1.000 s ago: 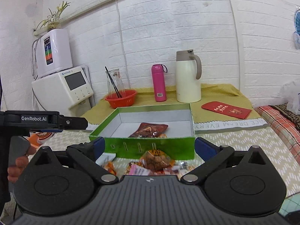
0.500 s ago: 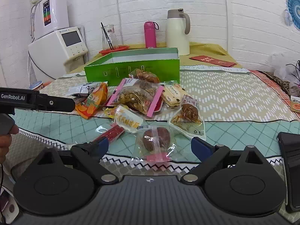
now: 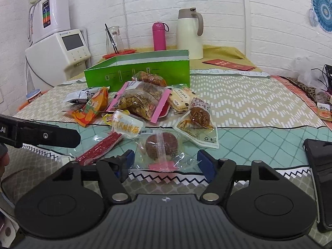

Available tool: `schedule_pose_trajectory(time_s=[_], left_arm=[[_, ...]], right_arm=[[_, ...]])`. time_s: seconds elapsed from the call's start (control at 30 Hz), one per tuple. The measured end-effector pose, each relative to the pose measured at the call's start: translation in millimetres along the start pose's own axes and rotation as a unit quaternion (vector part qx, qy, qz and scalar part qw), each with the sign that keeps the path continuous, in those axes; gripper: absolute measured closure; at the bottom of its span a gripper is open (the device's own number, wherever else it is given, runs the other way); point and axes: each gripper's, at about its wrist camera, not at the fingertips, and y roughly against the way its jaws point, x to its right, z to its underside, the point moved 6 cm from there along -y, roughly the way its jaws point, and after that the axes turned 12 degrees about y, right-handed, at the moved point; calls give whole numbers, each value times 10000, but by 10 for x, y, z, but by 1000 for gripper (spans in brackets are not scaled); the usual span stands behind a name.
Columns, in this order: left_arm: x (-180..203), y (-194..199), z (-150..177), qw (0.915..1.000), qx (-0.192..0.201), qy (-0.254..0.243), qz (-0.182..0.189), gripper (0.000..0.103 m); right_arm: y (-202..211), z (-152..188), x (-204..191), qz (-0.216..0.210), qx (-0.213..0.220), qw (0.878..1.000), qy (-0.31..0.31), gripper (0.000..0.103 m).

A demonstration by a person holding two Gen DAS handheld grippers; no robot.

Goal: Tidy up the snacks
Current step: 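Move the left gripper back and grasp the red sausage sticks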

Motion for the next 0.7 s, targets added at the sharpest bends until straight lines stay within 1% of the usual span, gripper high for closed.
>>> schedule_pose_trajectory(time_s=[0.07, 0.13, 0.17, 0.2, 0.23, 0.27, 0.37, 0.5, 0.57, 0.63, 0.7], left_arm=[[40, -49, 17, 10000, -57, -60, 18, 5], [81, -92, 30, 9998, -115, -152, 36, 14], [100, -123, 40, 9996, -186, -194, 70, 34], [110, -164, 55, 9993, -293, -213, 70, 53], [116, -195, 65, 9991, -340, -246, 55, 56], [131, -205, 70, 9989, -300, -350, 14, 55], [191, -245, 84, 9978, -312, -576, -37, 59], [266, -280, 104, 9948, -329, -954, -115, 58], [277, -275, 100, 9938, -298, -1064, -140, 58], [269, -249, 89, 9937, -268, -1084, -129, 59], [247, -214, 74, 9935, -219, -1096, -201, 62]], right_arm=[[11, 17, 34, 52, -20, 10000, -4, 0], [14, 46, 58, 24, -72, 10000, 9, 0], [25, 59, 66, 24, -63, 10000, 9, 0], [42, 67, 72, 24, -37, 10000, 12, 0], [57, 73, 75, 14, -36, 10000, 28, 0], [72, 74, 73, 11, -31, 10000, 47, 0], [109, 57, 81, 40, 24, 9999, 89, 0], [148, -8, 113, -6, 175, 9998, -60, 0], [142, -29, 119, -29, 197, 9998, -89, 0], [113, -39, 112, 18, 160, 9999, -36, 0], [75, -39, 94, -11, 108, 9999, 6, 0]])
